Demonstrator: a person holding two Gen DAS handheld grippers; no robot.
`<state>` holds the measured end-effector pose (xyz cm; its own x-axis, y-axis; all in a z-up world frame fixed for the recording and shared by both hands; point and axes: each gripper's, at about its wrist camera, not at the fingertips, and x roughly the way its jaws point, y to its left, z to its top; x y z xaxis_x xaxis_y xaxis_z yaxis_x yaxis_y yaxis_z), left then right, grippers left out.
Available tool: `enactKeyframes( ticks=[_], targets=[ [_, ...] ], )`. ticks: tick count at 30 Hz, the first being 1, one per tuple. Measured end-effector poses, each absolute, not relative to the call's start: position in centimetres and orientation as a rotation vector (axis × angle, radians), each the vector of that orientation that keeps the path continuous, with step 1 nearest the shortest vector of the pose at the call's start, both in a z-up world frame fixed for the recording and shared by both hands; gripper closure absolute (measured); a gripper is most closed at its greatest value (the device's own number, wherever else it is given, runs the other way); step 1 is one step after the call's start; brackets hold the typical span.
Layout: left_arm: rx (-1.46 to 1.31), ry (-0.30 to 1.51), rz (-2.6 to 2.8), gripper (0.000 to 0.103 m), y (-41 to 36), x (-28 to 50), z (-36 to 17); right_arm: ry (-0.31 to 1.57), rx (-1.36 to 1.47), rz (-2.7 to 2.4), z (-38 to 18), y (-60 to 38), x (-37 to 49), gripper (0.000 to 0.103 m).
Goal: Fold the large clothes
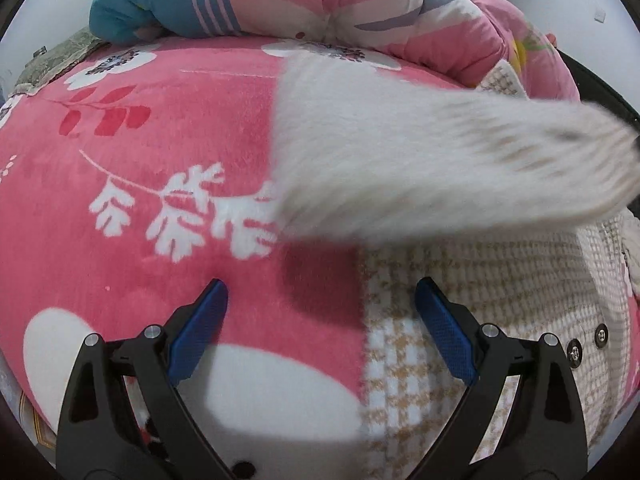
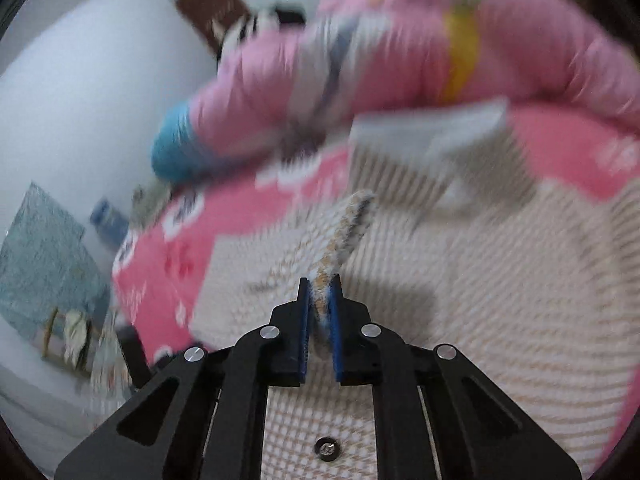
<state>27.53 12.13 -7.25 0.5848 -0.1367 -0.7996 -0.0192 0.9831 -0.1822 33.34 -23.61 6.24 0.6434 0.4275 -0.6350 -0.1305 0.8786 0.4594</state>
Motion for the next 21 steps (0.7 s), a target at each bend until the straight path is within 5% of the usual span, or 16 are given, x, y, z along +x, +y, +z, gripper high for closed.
enactKeyframes(
  ticks=[21],
  targets=[
    [-0.178,0.916,-0.083,0.01,12.4,27.5,-6.1,0.932,0.28,-0.096,-2.4,-33.7,31.4,0.097]
  ],
)
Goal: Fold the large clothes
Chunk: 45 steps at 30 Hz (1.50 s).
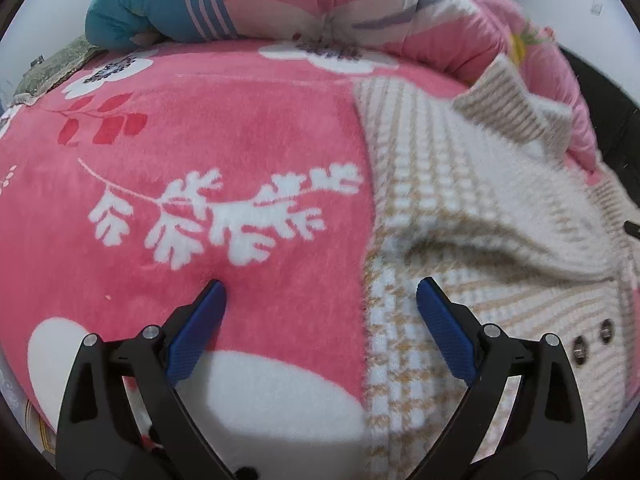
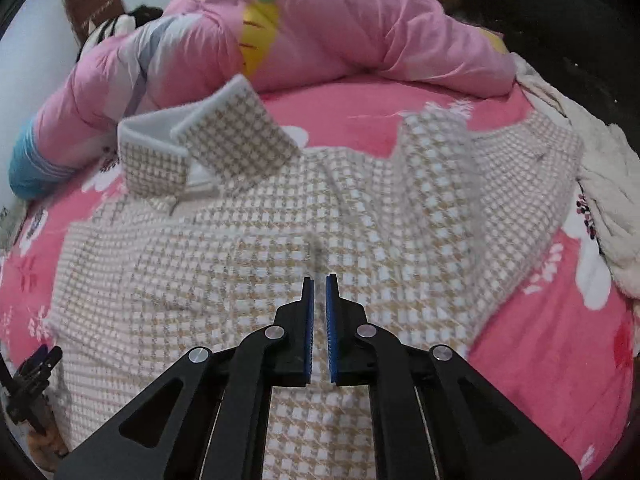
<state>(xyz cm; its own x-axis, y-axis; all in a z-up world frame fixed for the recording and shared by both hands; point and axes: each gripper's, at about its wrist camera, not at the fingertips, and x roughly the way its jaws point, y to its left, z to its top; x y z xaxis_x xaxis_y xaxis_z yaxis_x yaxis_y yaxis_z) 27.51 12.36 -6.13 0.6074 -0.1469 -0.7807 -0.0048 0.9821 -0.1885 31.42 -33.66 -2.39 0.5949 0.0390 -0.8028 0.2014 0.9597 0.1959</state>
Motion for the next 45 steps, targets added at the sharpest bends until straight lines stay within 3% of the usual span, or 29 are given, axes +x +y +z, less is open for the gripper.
enactKeyframes(
  ticks=[2,4,9,13,16,22,24,25,27,32,36,42,45],
  targets=[
    [-0.195,0.84,-0.081,0.01,12.9,27.1,-4.3,0.887,0.256,-0.044,-1.0,-32.6,31.3,0.093],
    [-0.199,0.786,-0.092,0.01,12.9,27.6,-2.5,0.865,0.195,0.025,-0.1,-30.2,32.0,0.077],
    [-0.261,0.77,-0.191,0.01,10.5,31.1,-0.5,0.948,0.106,0.138,-3.1,-25.9,34.7,0.076],
    [-0.222,0.938,-0.311,0.01,5.8,35.5,-4.4,1.06,0.063,0.068,-9.8,-26.4,36.3,0.071],
    [-0.118,1.084,-0.233,0.007,4.0,37.4,-8.7,1.063,0.098,0.068,-8.8,-27.3,36.0,0.071],
    [-0.165,1.045,-0.266,0.007,4.6,36.7,-8.1,1.04,0.067,0.006,-6.7,-27.9,36.1,0.071],
    [-0.18,1.012,-0.275,0.007,5.1,36.2,-7.3,1.025,0.127,0.01,-6.2,-28.8,36.0,0.066],
    [-0.184,0.984,-0.287,0.007,5.3,35.7,-6.7,1.024,0.181,0.013,-6.3,-29.5,35.8,0.058],
    [-0.166,0.964,-0.269,0.007,5.4,35.2,-6.3,1.037,0.287,0.033,-7.0,-31.1,35.5,0.051],
    [-0.211,1.019,-0.213,0.007,6.6,35.7,-8.0,1.079,0.347,0.067,-9.6,-32.4,35.5,0.051],
    [-0.166,0.982,-0.193,0.007,6.0,35.2,-8.1,1.069,0.317,0.103,-8.9,-31.7,35.1,0.086],
    [-0.174,0.943,-0.2,0.007,6.3,34.7,-8.1,0.956,0.211,0.063,-4.9,-30.8,34.9,0.09],
    [-0.171,0.938,-0.202,0.007,6.4,34.5,-8.0,0.978,0.113,-0.001,-6.4,-30.0,36.8,0.09]
  ],
)
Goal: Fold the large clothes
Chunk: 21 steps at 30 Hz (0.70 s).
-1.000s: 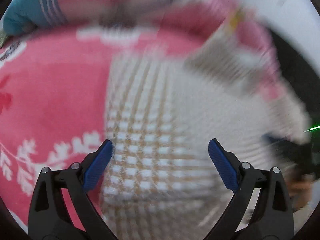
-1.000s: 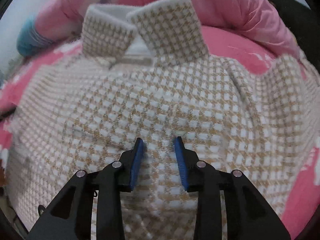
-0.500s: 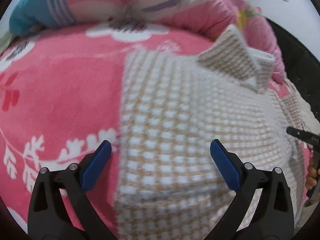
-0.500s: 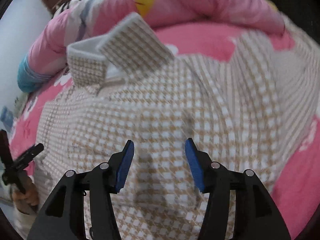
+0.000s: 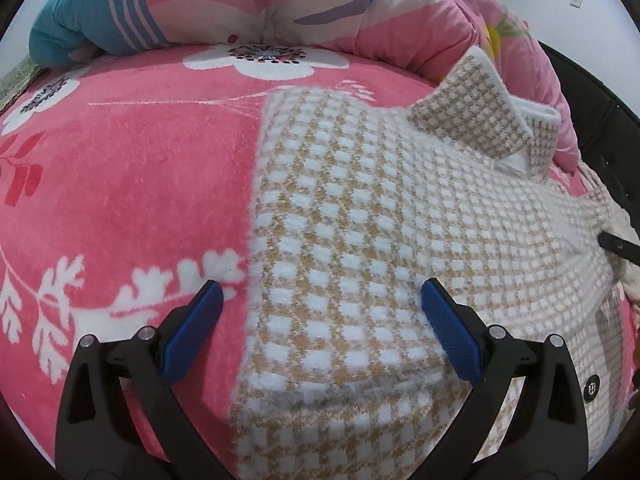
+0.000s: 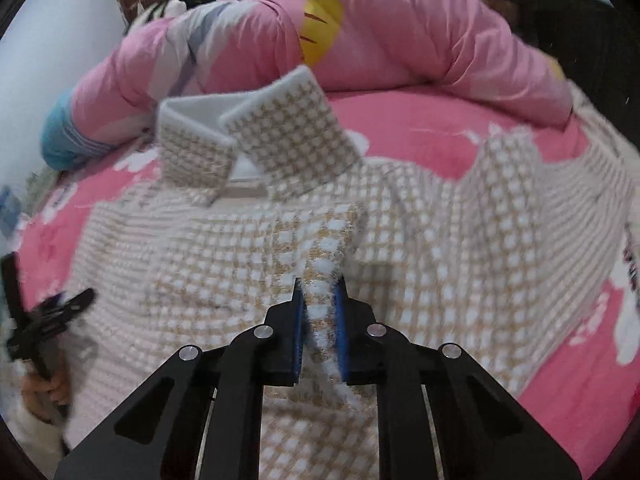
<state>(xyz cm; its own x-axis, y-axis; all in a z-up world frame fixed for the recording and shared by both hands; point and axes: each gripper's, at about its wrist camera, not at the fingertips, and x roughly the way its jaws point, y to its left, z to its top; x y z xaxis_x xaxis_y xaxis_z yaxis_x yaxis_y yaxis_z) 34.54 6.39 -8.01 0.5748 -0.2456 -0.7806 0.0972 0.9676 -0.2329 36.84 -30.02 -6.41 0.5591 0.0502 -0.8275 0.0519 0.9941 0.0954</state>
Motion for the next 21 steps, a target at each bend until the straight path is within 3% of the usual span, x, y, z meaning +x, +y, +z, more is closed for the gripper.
enactKeyframes(
  ticks=[3,7,9,11,13,14,16,19,21],
  targets=[
    [-0.175,0.934,-0.207,0.007,6.3,34.6,-8.0,1.064,0.092,0.018,-10.1,-30.3,38.0,0.085],
    [-0.211,0.909,-0.228,0.007,7.1,34.0,-7.0,1.061,0.216,-0.042,-7.9,-32.4,37.3,0.073],
    [-0.192,0.867,-0.23,0.007,7.1,33.4,-5.7,1.009,0.219,-0.047,-5.5,-32.3,36.3,0.072],
    [-0.142,0.797,-0.24,0.007,6.4,32.4,-3.6,0.946,0.201,0.011,-3.2,-31.0,35.4,0.062],
    [-0.12,0.763,-0.266,0.007,5.4,32.0,-1.7,0.907,0.16,0.078,-2.0,-28.8,35.2,0.044],
    [-0.108,0.757,-0.282,0.007,4.6,32.0,-1.0,0.895,0.118,0.106,-2.0,-27.3,35.3,0.042],
    [-0.06,0.758,-0.304,0.007,2.5,32.3,0.0,0.907,0.058,0.133,-3.1,-25.2,35.9,0.039],
    [0.01,0.793,-0.3,0.007,-0.8,33.1,-0.4,1.091,0.03,0.1,-8.9,-23.9,37.9,0.038],
    [0.006,0.831,-0.304,0.007,-2.1,33.9,-1.6,1.052,0.047,0.085,-9.4,-23.6,37.5,0.032]
  ],
)
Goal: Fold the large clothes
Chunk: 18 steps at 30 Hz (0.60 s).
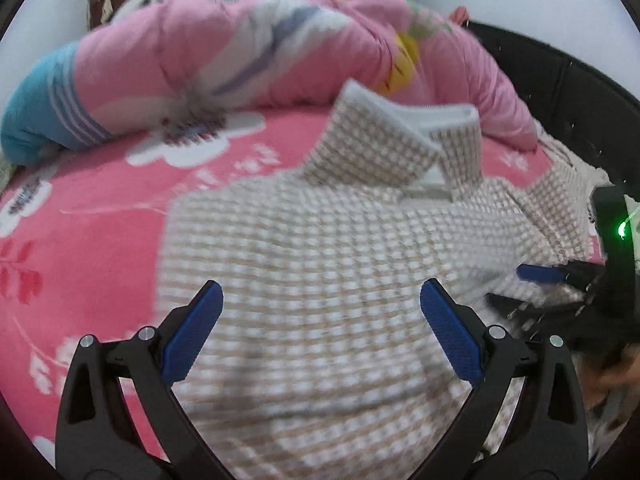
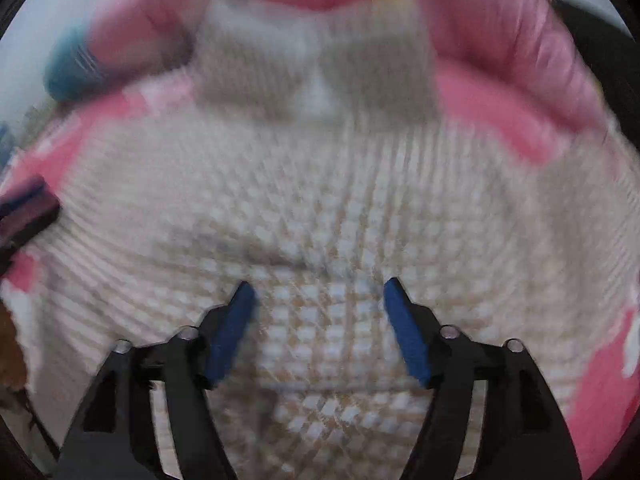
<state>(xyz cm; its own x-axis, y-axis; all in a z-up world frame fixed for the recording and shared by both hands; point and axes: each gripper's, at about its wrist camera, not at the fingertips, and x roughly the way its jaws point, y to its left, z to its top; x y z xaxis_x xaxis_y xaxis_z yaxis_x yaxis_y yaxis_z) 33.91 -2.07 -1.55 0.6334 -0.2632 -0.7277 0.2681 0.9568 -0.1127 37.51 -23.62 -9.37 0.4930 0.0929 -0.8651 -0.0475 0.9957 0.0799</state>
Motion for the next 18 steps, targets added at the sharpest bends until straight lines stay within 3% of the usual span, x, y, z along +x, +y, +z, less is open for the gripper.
enactKeyframes(
  ticks=[5,7,9,10,18],
  targets=[
    [0.084,0.943,-0.242,0.007,-4.0,35.6,-6.0,0.973,0.09,0.026,-5.7,-25.7,34.5,0.028],
    [0.095,0.938,-0.232,0.007,-4.2,35.4,-5.9,0.972,0.074,-0.051,-6.0,-27.2,33.9,0.016],
    [0.084,0.941,-0.234,0.007,-4.0,35.4,-6.0,1.026,0.071,-0.077,-7.8,-28.1,34.2,0.013],
    [0.076,0.939,-0.239,0.007,-3.8,35.4,-6.1,1.084,0.07,-0.089,-9.3,-28.5,34.6,0.007],
    [0.107,0.932,-0.225,0.007,-4.3,35.3,-6.2,1.081,0.09,-0.083,-11.1,-29.0,33.2,0.006]
  ],
)
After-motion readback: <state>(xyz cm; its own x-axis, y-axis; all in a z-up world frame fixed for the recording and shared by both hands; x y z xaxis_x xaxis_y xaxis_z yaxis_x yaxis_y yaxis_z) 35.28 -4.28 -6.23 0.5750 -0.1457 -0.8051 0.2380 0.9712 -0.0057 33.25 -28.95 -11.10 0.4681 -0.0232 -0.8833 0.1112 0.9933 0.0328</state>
